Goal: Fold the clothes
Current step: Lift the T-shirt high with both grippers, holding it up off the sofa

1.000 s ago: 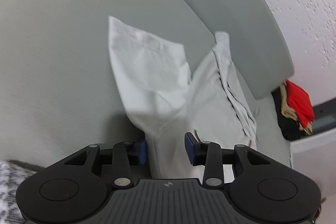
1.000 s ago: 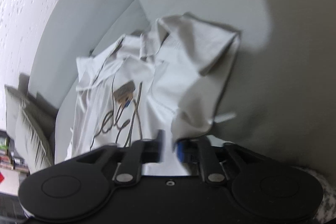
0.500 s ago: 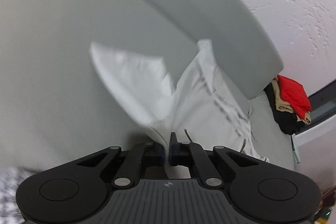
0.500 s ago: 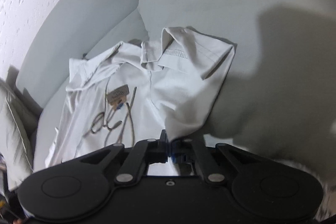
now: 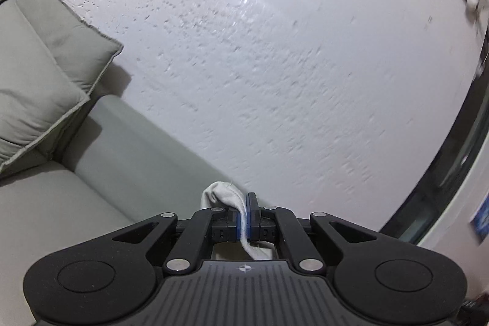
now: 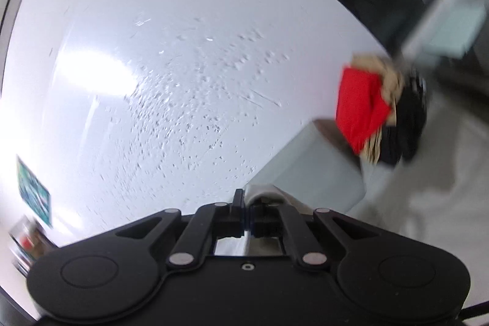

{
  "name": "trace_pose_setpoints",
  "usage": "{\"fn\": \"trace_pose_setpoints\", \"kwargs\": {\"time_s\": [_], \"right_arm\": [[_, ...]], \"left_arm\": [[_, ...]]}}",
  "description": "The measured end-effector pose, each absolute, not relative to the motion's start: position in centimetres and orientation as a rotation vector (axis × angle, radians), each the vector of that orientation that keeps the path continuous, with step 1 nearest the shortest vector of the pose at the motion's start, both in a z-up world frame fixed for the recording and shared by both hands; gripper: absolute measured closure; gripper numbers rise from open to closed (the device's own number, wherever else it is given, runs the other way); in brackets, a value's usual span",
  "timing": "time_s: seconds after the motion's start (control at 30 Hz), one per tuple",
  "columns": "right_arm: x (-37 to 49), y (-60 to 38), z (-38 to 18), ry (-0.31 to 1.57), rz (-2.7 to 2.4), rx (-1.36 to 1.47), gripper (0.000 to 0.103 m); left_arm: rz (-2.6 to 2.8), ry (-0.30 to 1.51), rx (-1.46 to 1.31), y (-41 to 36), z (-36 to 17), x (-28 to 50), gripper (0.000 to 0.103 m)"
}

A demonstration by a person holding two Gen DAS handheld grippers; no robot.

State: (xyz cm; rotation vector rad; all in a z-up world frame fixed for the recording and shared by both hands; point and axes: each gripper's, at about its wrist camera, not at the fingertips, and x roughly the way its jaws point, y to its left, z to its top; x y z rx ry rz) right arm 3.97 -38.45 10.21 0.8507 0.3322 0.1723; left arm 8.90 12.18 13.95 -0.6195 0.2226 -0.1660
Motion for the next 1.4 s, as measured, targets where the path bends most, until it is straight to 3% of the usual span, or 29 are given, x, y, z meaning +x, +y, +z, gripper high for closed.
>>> {"fn": "trace_pose_setpoints", "kwargs": {"time_s": [0.2,0.43,0.57,0.77,0.87,1.03,1.17,1.4], "right_arm": [[-2.0,-37.7,15.6,0.159,0.277,0.833,0.100],[-5.8,-37.4,19.3,0.033,0.321,0.756,0.100],[0.0,-36.9,17.0,0.126,0.254,0.772,0.100],[14.3,-34.3,10.2,0.409,0.087,0.718,0.100],[20.8,-33.3,7.6,0.511,0.017,0.687,0.100],[20.1,-34.4,11.7,0.302,0.074,0.645,0.100],[19.1,-34.9,9.2,0.311,0.085,0.612,0.100],[19.3,-34.6,-5.2,0.558,0.028,0.646,0.100]], "left_arm": [[-0.233,-0.003,-0.556,12.3,18.2,2.3,0.102],[-0.263,-0.032,-0.498,12.0,20.0,0.7,0.101],[-0.239,0.127,-0.517,11.6,17.8,6.7,0.101],[-0.075,0.465,-0.448,10.0,12.4,19.7,0.102],[-0.059,0.391,-0.407,10.0,13.3,22.0,0.102],[-0.107,0.129,-0.296,9.7,16.6,18.8,0.101],[-0.115,0.123,-0.267,8.9,11.7,17.5,0.101],[-0.038,0.411,-0.363,9.7,-2.9,16.7,0.101]]}}
